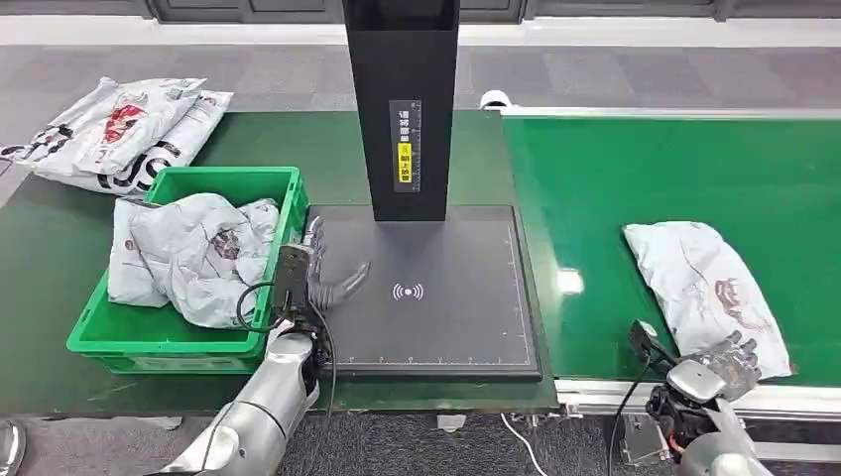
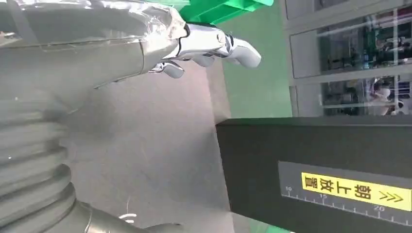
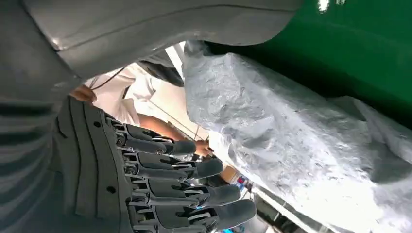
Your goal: Moved the parcel from conveyor to table for the left to box.
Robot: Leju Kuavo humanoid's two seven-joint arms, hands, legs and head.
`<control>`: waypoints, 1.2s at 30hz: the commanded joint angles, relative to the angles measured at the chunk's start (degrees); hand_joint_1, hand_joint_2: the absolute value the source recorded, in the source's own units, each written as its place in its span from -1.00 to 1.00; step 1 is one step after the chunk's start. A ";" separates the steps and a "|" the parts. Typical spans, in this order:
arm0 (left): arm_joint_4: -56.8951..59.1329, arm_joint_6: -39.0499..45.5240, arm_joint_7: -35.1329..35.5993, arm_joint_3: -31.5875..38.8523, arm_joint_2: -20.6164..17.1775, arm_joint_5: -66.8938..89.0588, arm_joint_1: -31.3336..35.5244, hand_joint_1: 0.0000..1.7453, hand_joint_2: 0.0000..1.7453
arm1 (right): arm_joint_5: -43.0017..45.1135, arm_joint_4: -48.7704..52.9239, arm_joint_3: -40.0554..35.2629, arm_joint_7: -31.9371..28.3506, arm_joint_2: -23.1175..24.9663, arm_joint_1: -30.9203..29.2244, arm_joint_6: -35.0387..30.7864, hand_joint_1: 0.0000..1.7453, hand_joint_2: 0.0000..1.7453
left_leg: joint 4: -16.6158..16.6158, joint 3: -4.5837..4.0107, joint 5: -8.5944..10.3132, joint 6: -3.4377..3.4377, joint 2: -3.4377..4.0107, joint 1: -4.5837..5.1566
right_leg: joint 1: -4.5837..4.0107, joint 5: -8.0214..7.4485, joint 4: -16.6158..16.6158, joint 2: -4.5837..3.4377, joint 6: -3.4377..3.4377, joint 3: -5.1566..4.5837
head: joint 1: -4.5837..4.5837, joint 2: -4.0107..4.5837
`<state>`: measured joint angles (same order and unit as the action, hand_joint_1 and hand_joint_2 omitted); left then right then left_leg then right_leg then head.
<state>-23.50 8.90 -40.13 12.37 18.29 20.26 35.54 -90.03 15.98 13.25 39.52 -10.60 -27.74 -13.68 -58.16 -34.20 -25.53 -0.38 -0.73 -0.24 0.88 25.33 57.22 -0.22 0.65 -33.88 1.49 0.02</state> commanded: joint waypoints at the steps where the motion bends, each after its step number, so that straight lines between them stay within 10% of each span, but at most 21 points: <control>1: 3.20 -0.47 0.41 -3.92 -1.78 -0.15 2.56 -1.00 1.00 | 0.03 -2.82 3.56 0.48 0.82 1.97 0.98 -1.00 1.00 | 0.01 0.05 0.01 0.01 -0.12 -0.05 | -0.06 0.03 -0.10 0.15 0.03 0.16 | 0.00 -0.02; 5: 3.14 -0.39 0.34 -3.86 -1.77 -0.27 2.55 -1.00 1.00 | 0.03 -2.21 3.50 0.48 1.45 1.84 0.04 -1.00 1.00 | 0.14 0.07 0.10 0.05 -0.14 -0.04 | -0.05 -0.08 -0.30 0.20 0.06 0.24 | 0.00 -0.02; 6: 3.09 -0.27 0.28 -3.77 -1.84 -0.37 2.47 -1.00 1.00 | 0.03 -1.99 3.46 0.48 1.78 1.60 -1.02 1.00 1.00 | 0.19 0.07 0.11 0.10 -0.13 -0.05 | -0.06 -0.12 -0.38 0.22 0.05 0.26 | 0.00 -0.02; 16: 2.80 0.04 0.32 -3.96 -2.20 -0.55 2.25 -1.00 1.00 | 2.12 -2.14 7.32 -3.48 2.72 0.89 -3.43 1.00 1.00 | 0.09 0.05 0.03 0.14 -0.01 0.01 | 0.02 -0.12 -0.30 0.04 0.13 0.19 | 0.00 0.00; 20: 2.70 0.16 0.21 -3.95 -2.69 -0.87 2.08 -1.00 1.00 | 15.00 -1.44 20.24 -20.61 5.79 -2.05 -6.67 1.00 1.00 | 0.11 0.05 0.01 0.13 0.13 -0.01 | -0.01 -0.14 -0.30 -0.08 0.10 0.13 | 0.00 -0.02; 25: 2.64 0.51 0.13 -3.88 -2.91 -1.16 1.95 -1.00 1.00 | 16.70 -0.97 24.49 -26.30 5.85 -4.44 -9.94 1.00 1.00 | 0.02 -0.07 -0.04 0.13 0.24 -0.04 | -0.03 -0.14 -0.15 -0.25 0.16 -0.02 | -0.02 -0.02; 28: 1.93 1.92 0.13 -3.39 -3.20 -1.52 0.97 -1.00 1.00 | 19.63 1.35 26.52 -41.51 7.75 -7.41 -22.67 1.00 1.00 | 0.03 -0.09 -0.01 0.12 0.35 -0.03 | -0.02 -0.17 -0.15 -0.31 0.15 -0.10 | 0.00 -0.02; 32: 1.69 1.84 0.13 -3.42 -3.30 -1.51 0.62 -1.00 1.00 | 19.61 2.04 26.28 -42.43 8.49 -8.42 -23.86 1.00 1.00 | 0.02 -0.18 0.03 0.15 0.36 0.03 | 0.04 -0.17 -0.04 -0.32 0.17 -0.15 | -0.02 -0.02; 36: 1.80 3.23 0.31 -3.29 -3.23 -0.79 0.86 -1.00 1.00 | 23.52 23.05 31.93 -68.19 17.69 -8.34 -26.32 1.00 1.00 | 0.05 -0.17 0.06 0.10 0.37 0.04 | 0.05 -0.19 -0.04 -0.34 0.13 -0.23 | -0.02 0.00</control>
<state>-23.34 10.99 -40.17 12.37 17.33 18.88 35.39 -70.97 17.93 33.59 -4.17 -4.95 -32.41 -37.54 -58.14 -34.42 -25.44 -0.24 -0.85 -0.24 0.90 25.19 57.16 -0.19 0.84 -33.94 1.46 0.02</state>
